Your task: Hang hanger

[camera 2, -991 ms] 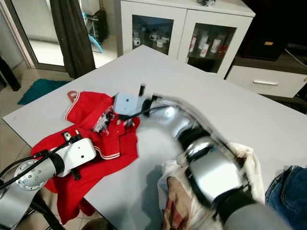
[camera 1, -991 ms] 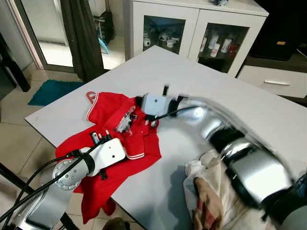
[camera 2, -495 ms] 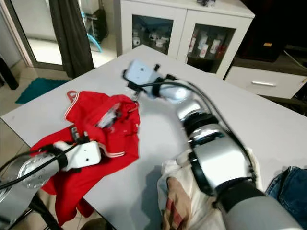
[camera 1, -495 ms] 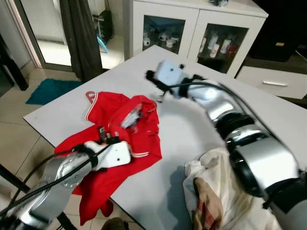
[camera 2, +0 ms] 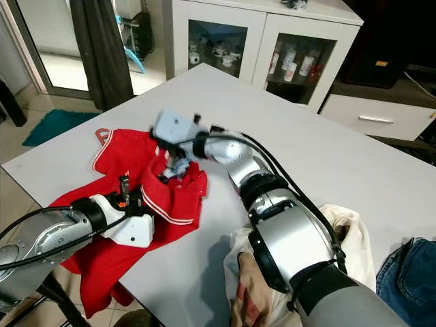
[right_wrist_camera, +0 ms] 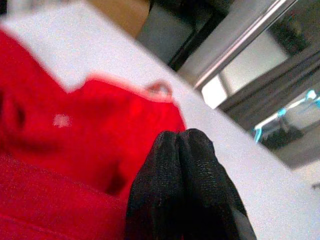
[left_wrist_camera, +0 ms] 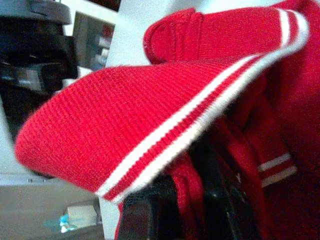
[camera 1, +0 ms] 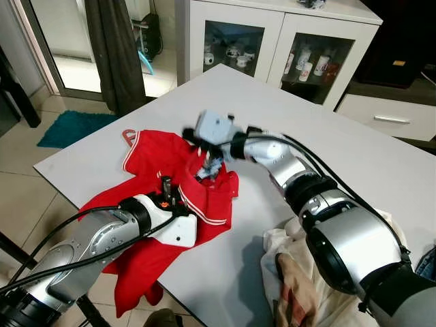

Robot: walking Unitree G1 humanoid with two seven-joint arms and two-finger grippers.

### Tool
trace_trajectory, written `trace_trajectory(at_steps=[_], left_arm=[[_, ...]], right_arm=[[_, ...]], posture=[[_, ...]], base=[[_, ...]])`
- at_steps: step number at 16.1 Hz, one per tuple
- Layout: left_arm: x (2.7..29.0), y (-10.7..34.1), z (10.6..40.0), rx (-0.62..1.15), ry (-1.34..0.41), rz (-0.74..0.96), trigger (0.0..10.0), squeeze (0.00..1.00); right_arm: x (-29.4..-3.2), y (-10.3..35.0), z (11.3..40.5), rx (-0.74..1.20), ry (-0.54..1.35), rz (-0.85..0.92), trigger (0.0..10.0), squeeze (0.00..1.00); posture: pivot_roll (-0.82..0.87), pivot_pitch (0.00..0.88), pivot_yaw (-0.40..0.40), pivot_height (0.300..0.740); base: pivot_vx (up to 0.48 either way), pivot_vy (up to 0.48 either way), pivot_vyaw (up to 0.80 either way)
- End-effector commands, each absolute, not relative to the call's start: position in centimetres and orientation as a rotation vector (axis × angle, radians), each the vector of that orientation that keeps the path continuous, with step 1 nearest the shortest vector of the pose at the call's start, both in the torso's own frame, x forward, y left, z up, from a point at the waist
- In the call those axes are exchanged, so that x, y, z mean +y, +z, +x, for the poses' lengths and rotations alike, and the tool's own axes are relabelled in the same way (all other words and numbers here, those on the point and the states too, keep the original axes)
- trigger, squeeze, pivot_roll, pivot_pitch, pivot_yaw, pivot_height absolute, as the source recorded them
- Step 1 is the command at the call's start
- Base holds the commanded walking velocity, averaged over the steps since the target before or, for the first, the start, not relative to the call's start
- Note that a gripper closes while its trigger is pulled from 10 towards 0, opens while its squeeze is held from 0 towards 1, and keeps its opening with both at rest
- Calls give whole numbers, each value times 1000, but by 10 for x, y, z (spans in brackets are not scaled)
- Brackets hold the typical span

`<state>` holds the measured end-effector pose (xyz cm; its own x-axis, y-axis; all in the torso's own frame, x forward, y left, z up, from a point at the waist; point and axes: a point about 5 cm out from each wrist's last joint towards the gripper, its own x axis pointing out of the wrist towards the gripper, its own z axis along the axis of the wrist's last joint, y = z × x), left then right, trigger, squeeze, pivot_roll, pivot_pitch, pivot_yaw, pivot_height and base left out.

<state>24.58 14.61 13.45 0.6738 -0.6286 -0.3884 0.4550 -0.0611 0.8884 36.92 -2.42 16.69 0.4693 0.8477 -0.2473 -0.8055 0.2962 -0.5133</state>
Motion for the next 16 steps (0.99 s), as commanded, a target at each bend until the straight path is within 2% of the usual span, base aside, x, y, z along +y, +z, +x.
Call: trace_trajectory(at_steps=[1, 5, 9, 12, 13, 14, 16], left_arm=[[144, 133, 243, -183, -921, 1393, 10000, 0], [145, 140, 244, -282, -881, 1428, 10000, 0], [170, 161, 265, -248, -605, 1381, 10000, 0], [185, 163, 269, -125, -550, 1250, 10000, 0], [184, 163, 265, -83, -588, 1119, 10000, 0], [179, 165, 262, -92, -617, 1038, 10000, 1000], [168, 163, 257, -90, -690, 950, 10000, 1000]], right_arm=[[-36, 159, 371, -8, 1088, -668, 10000, 0], [-63, 137, 372, 154, 1053, -782, 10000, 0], [-79, 119, 368, 261, 1057, -799, 10000, 0], [-84, 111, 365, 294, 1055, -785, 10000, 0], [-85, 109, 363, 300, 1054, -782, 10000, 0], [-85, 107, 362, 301, 1056, -779, 10000, 0], [-83, 107, 362, 298, 1054, -768, 10000, 0]], posture=[[211, 14, -96, 740], [205, 13, -99, 740], [201, 10, -100, 740], [199, 9, -97, 740], [198, 9, -96, 740], [197, 8, -94, 740], [193, 7, -90, 740]], base=[[0, 0, 0], [0, 0, 0], [0, 0, 0], [0, 0, 0], [0, 0, 0], [0, 0, 0], [0, 0, 0]])
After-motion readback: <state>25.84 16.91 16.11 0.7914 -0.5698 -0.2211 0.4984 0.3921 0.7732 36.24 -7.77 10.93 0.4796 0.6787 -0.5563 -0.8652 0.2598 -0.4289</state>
